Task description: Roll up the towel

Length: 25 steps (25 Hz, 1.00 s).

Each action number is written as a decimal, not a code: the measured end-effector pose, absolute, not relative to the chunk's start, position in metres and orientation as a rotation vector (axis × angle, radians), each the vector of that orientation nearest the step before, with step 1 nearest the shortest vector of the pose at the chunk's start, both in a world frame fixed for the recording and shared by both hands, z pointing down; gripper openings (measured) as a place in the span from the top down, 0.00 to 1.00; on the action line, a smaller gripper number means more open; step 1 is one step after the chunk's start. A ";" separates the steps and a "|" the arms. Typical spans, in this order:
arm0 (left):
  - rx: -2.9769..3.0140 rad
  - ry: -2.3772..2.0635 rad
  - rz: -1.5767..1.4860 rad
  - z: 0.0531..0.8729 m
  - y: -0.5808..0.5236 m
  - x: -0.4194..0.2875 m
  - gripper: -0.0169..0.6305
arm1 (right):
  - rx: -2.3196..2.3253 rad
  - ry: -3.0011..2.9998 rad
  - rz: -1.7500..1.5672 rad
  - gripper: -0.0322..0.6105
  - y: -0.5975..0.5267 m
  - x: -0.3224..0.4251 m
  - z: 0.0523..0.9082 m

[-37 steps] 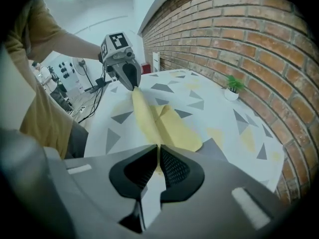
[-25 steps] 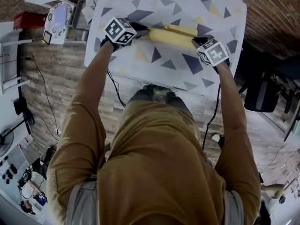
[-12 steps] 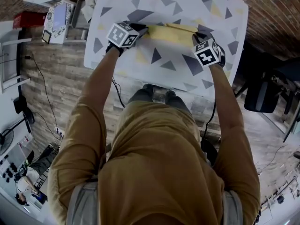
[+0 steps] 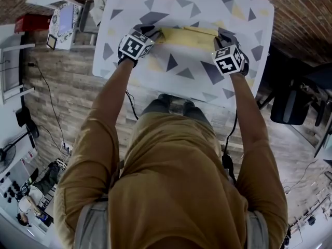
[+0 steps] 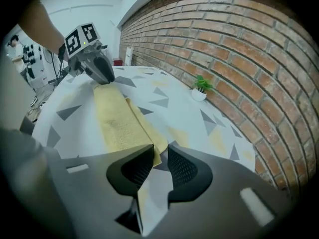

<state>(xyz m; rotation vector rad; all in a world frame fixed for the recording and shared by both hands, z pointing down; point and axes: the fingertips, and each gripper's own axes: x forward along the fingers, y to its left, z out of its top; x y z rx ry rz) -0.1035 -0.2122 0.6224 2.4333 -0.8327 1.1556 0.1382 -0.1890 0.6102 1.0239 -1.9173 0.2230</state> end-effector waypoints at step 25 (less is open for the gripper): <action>2.787 -0.300 1.515 0.623 -0.151 -0.034 0.78 | 0.622 -1.929 -0.059 0.89 -0.145 0.104 0.617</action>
